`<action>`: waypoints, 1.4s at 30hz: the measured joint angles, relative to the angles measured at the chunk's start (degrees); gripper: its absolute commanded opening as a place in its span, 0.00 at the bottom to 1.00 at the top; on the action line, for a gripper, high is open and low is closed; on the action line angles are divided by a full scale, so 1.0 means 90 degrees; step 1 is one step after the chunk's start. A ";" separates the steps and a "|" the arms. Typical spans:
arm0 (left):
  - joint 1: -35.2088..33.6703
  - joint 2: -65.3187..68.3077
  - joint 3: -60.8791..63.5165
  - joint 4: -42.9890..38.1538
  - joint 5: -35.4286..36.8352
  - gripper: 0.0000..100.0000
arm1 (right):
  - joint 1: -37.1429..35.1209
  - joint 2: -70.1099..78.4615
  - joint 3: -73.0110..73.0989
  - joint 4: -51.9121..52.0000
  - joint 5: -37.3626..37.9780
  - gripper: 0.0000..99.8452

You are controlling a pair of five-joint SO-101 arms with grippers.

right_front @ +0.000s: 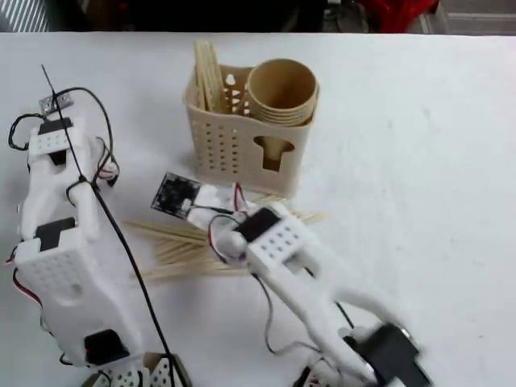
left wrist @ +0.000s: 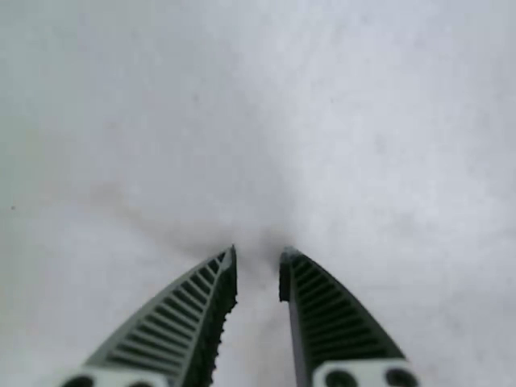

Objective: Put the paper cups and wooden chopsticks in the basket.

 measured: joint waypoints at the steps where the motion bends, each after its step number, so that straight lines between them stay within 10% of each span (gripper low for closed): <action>1: 0.0000 0.0000 0.0000 0.0000 0.0000 0.11 | 0.0000 0.0264 0.0010 -0.0186 0.0020 0.14; 24: 0.0000 0.0000 0.0000 0.0000 0.0000 0.11 | 0.0020 0.1299 -0.0010 -0.0977 0.0029 0.03; 42: 0.0000 0.0000 0.0000 0.0000 0.0000 0.11 | 0.0352 -0.1192 0.0772 -0.0508 0.0020 0.08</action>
